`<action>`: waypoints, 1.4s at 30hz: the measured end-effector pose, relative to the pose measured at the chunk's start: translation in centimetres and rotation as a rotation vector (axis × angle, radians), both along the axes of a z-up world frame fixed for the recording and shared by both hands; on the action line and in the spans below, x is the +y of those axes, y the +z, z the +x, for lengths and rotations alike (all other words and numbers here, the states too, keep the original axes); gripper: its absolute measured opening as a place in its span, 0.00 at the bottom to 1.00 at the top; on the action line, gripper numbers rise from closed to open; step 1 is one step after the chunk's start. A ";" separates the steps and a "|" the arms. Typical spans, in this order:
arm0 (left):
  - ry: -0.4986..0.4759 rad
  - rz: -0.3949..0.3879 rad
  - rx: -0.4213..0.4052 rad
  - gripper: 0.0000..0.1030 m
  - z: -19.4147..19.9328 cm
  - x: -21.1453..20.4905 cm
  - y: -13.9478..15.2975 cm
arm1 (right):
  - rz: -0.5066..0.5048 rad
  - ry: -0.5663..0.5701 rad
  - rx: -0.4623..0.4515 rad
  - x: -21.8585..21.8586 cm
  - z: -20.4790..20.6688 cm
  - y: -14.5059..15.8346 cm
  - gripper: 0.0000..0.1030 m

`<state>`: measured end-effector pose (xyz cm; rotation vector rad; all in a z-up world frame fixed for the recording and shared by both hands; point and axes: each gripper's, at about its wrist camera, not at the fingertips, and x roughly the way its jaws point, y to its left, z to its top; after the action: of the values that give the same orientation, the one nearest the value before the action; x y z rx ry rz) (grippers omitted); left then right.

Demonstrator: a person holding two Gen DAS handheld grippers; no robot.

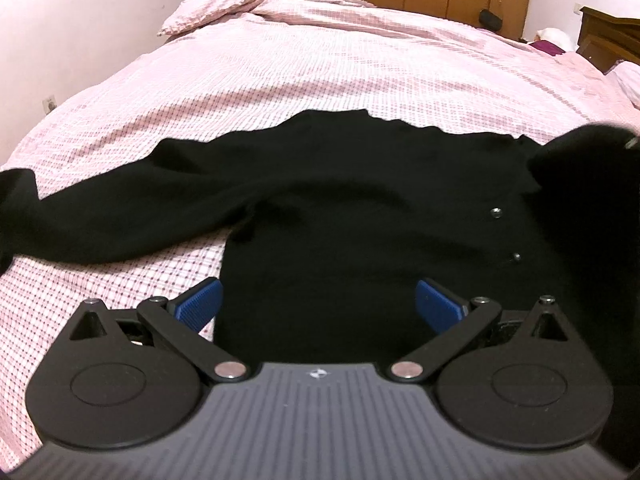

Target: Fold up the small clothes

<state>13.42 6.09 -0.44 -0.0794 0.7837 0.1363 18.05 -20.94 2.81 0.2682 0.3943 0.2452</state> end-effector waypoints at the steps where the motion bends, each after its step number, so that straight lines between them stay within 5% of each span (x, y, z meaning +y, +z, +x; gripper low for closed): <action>1: 0.001 -0.005 0.003 1.00 0.0 0.2 -0.2 | -0.005 0.019 0.026 0.7 0.4 -0.9 0.12; 12: 0.021 -0.025 0.025 1.00 0.2 1.4 -1.4 | -0.069 0.096 0.203 5.4 -0.2 -6.6 0.14; 17: 0.013 -0.024 0.016 1.00 0.0 1.0 -1.2 | -0.105 0.080 0.200 5.3 -1.4 -6.2 0.29; 22: -0.010 -0.014 0.003 1.00 -0.2 0.1 -0.6 | -0.053 0.094 0.225 3.7 -3.5 -5.2 0.64; 30: -0.091 0.012 -0.023 1.00 -0.2 -2.8 0.6 | -0.038 0.081 0.201 -0.2 -8.0 -3.2 0.65; 37: -0.210 0.016 -0.035 1.00 0.4 -7.1 1.5 | -0.105 -0.075 0.218 -5.1 -9.5 -2.4 0.65; 42: -0.320 0.046 -0.035 1.00 0.6 -11.3 1.2 | -0.049 -0.139 0.269 -8.5 -10.1 -3.2 0.65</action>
<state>13.99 -5.22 0.80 0.0875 0.7483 -0.1504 7.92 -29.48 -0.38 0.2805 0.6444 0.0618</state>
